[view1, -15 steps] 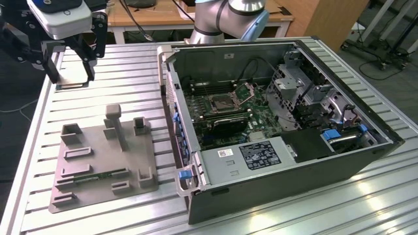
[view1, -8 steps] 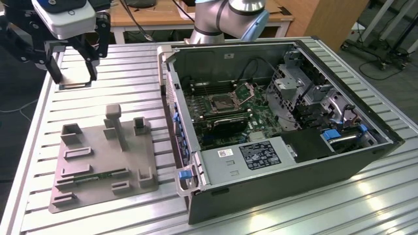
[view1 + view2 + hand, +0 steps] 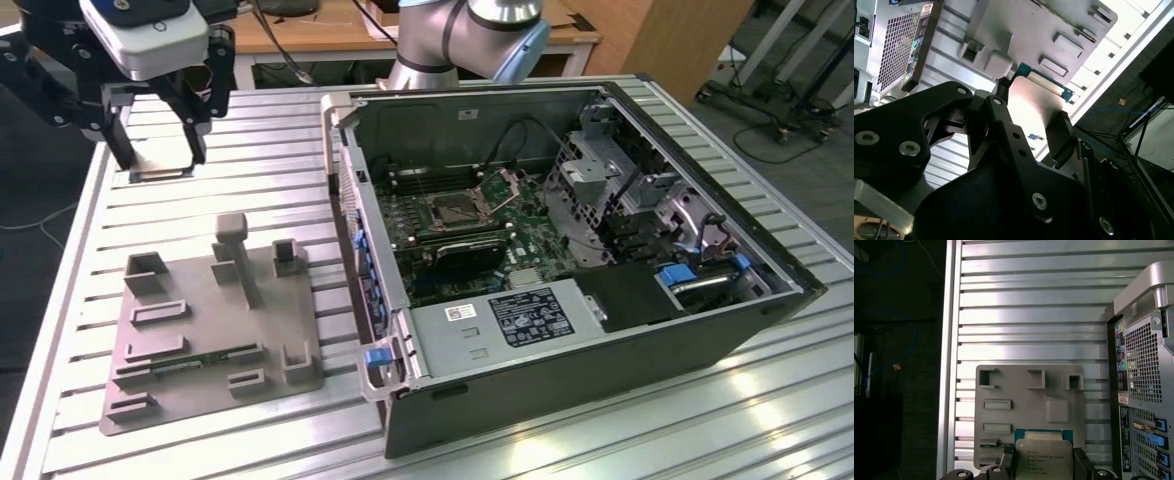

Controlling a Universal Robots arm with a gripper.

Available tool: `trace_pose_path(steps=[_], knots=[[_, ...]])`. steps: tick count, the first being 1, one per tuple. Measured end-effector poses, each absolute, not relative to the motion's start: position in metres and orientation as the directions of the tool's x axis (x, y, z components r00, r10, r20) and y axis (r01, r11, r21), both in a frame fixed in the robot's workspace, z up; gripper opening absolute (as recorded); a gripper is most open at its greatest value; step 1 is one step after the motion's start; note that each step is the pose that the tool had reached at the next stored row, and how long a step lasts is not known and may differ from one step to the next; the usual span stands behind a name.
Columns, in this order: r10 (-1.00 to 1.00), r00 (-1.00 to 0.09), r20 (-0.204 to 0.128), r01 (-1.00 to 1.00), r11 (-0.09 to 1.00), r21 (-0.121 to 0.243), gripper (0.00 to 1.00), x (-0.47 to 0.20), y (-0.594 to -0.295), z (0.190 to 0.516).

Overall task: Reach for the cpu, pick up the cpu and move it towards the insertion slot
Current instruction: 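Pick up the cpu and move it towards the insertion slot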

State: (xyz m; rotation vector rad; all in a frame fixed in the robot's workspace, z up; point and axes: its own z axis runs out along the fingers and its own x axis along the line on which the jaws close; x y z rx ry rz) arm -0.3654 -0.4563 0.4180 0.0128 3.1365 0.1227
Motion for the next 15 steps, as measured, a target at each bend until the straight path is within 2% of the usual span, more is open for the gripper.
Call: trace_pose_path(steps=[15], knots=[[0.008, -1.000, -0.002, 0.008, 0.997, 0.078, 0.54, -0.3566, -0.4563, 0.4174]])
